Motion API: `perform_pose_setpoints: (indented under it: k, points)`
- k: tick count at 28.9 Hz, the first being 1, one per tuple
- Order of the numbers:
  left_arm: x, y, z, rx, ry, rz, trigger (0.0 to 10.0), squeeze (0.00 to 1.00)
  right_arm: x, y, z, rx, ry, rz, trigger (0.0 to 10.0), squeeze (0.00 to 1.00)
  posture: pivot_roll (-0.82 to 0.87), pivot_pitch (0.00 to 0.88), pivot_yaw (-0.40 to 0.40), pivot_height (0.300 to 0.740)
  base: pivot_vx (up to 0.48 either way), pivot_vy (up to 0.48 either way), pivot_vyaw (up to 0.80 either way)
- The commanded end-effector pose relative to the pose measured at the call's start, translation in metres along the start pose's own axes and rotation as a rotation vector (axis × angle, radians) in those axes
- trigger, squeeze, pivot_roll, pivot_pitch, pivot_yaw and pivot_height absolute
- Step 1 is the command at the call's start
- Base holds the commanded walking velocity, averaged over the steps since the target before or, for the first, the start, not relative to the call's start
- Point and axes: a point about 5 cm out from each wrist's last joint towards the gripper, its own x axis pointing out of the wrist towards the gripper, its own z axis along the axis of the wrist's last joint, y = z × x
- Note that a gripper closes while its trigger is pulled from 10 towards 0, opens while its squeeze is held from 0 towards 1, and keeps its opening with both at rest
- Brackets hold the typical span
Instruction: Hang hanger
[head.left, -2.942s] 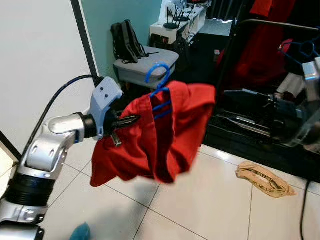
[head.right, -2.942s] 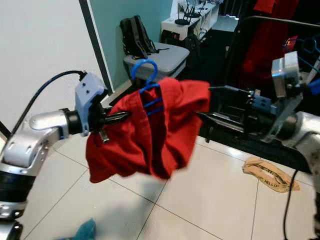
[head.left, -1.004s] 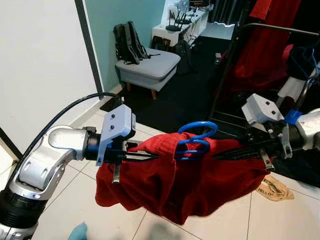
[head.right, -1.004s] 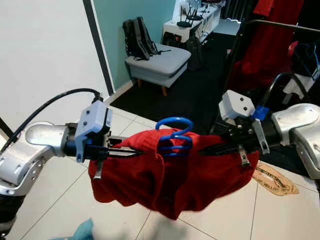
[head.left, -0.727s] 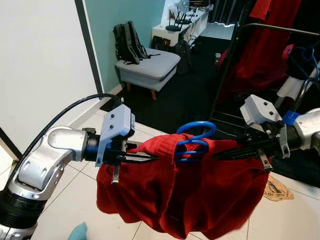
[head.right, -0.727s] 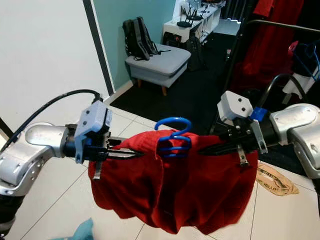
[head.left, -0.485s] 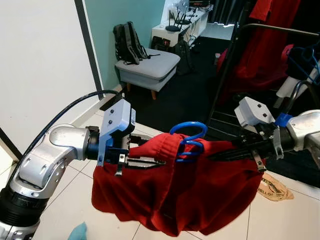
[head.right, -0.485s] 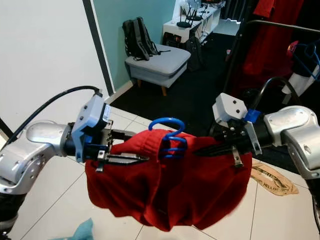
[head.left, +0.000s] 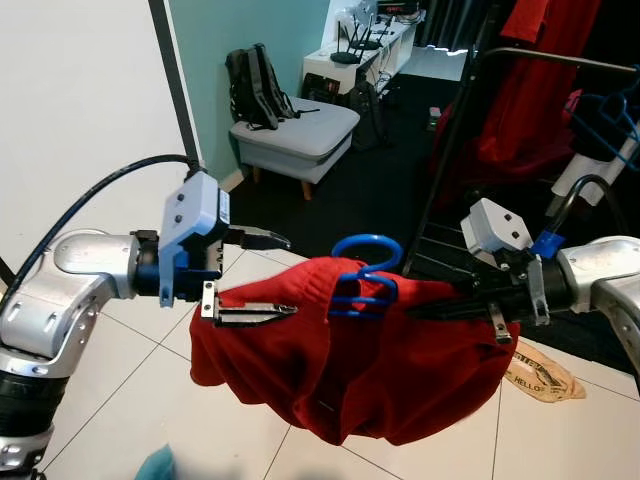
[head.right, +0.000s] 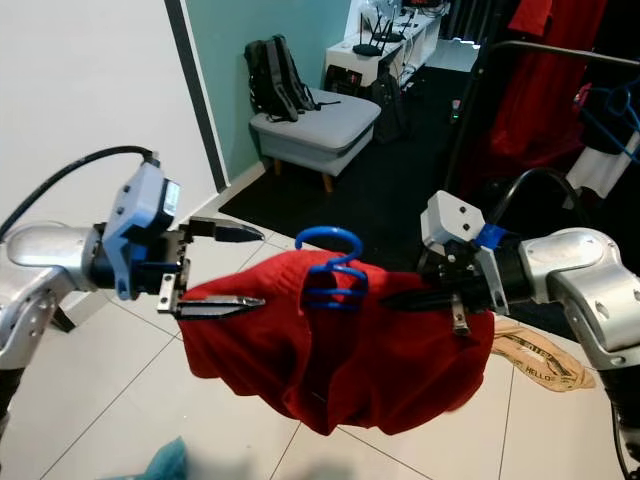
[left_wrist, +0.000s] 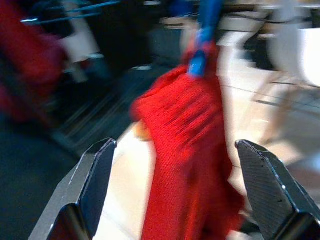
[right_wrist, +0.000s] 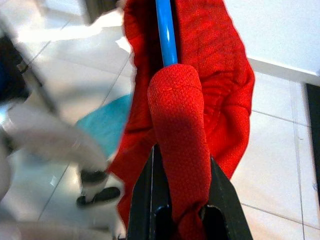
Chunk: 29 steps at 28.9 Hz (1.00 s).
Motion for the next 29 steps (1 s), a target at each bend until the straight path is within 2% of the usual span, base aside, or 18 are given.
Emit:
perform_pose_setpoints:
  k: [1,5,7,9,10,11,12,14,15,16,19,20,21,23,24,25,28,29]
  points:
    - [-0.011,0.013,0.003,0.037,0.014,0.109,10.0,1.0,-0.003,-0.002,-0.003,0.025,-0.024,-0.07,0.0,0.0,0.01,0.012,-0.002,0.74,0.0,0.0,0.0]
    - [-0.015,0.02,0.001,0.004,-0.052,0.209,10.0,1.0,-0.002,-0.009,-0.014,0.082,-0.049,-0.202,0.0,0.0,0.0,0.005,0.002,0.74,0.0,0.0,0.0]
    - [-0.018,0.024,-0.011,-0.079,-0.111,0.316,10.0,1.0,0.001,-0.014,-0.029,0.154,-0.061,-0.329,0.0,0.0,0.01,0.0,0.002,0.74,0.0,0.0,0.0]
    - [-0.018,0.024,-0.011,-0.079,-0.111,0.316,10.0,1.0,0.001,-0.014,-0.029,0.154,-0.061,-0.329,0.0,0.0,0.01,0.0,0.002,0.74,0.0,0.0,0.0]
    - [-0.018,0.025,-0.018,-0.11,-0.123,0.355,10.0,1.0,0.003,-0.014,-0.035,0.173,-0.056,-0.364,0.0,0.0,0.01,0.0,0.003,0.74,0.0,0.0,0.0]
    - [-0.015,0.022,-0.034,-0.193,-0.126,0.428,10.0,1.0,0.006,-0.017,-0.045,0.222,-0.057,-0.449,0.0,0.0,0.01,0.0,0.006,0.74,0.0,0.0,0.0]
    - [-0.015,0.022,-0.034,-0.193,-0.126,0.428,10.0,1.0,0.006,-0.017,-0.045,0.222,-0.057,-0.449,0.0,0.0,0.01,0.0,0.006,0.74,0.0,0.0,0.0]
    - [-0.007,0.011,-0.064,-0.336,-0.125,0.553,10.0,1.0,0.01,-0.02,-0.062,0.311,-0.077,-0.606,0.0,0.0,0.02,0.0,0.013,0.74,0.0,0.0,0.0]
    - [-0.007,0.011,-0.064,-0.336,-0.125,0.553,10.0,1.0,0.01,-0.02,-0.062,0.311,-0.077,-0.606,0.0,0.0,0.02,0.0,0.013,0.74,0.0,0.0,0.0]
    - [-0.001,0.0,-0.084,-0.413,-0.094,0.605,10.0,0.0,0.014,-0.021,-0.068,0.363,-0.115,-0.682,0.0,0.0,0.02,0.0,0.018,0.74,0.0,0.0,0.0]
    - [0.002,-0.007,-0.096,-0.452,-0.072,0.634,10.0,0.0,0.016,-0.021,-0.072,0.394,-0.141,-0.725,0.0,0.0,0.01,0.0,0.018,0.74,0.0,0.0,0.0]
    - [0.008,-0.018,-0.111,-0.504,-0.05,0.676,10.0,0.0,0.019,-0.02,-0.079,0.433,-0.158,-0.779,10.0,0.0,0.02,0.0,0.011,0.74,0.0,0.0,0.0]
    - [0.013,-0.027,-0.123,-0.526,-0.017,0.713,10.0,0.0,0.023,-0.018,-0.086,0.464,-0.17,-0.821,10.0,0.0,0.01,0.0,0.012,0.74,0.0,0.0,0.0]
    - [0.013,-0.027,-0.123,-0.526,-0.017,0.713,10.0,0.0,0.023,-0.018,-0.086,0.464,-0.17,-0.821,10.0,0.0,0.01,0.0,0.012,0.74,0.0,0.0,0.0]
    - [0.015,-0.035,-0.138,-0.496,0.064,0.789,10.0,0.0,0.026,-0.015,-0.096,0.49,-0.16,-0.895,10.0,0.0,0.01,0.0,0.013,0.74,0.0,0.0,0.0]
    - [0.015,-0.035,-0.138,-0.496,0.064,0.789,10.0,0.0,0.026,-0.015,-0.096,0.49,-0.16,-0.895,10.0,0.0,0.01,0.0,0.013,0.74,0.0,0.0,0.0]
    - [0.014,-0.048,-0.166,-0.486,0.201,0.914,10.0,0.0,0.028,-0.008,-0.119,0.568,-0.145,-1.045,10.0,0.0,0.02,0.0,0.012,0.74,0.0,0.0,0.0]
    - [0.014,-0.048,-0.166,-0.486,0.201,0.914,10.0,0.0,0.028,-0.008,-0.119,0.568,-0.145,-1.045,10.0,0.0,0.02,0.0,0.012,0.74,0.0,0.0,0.0]
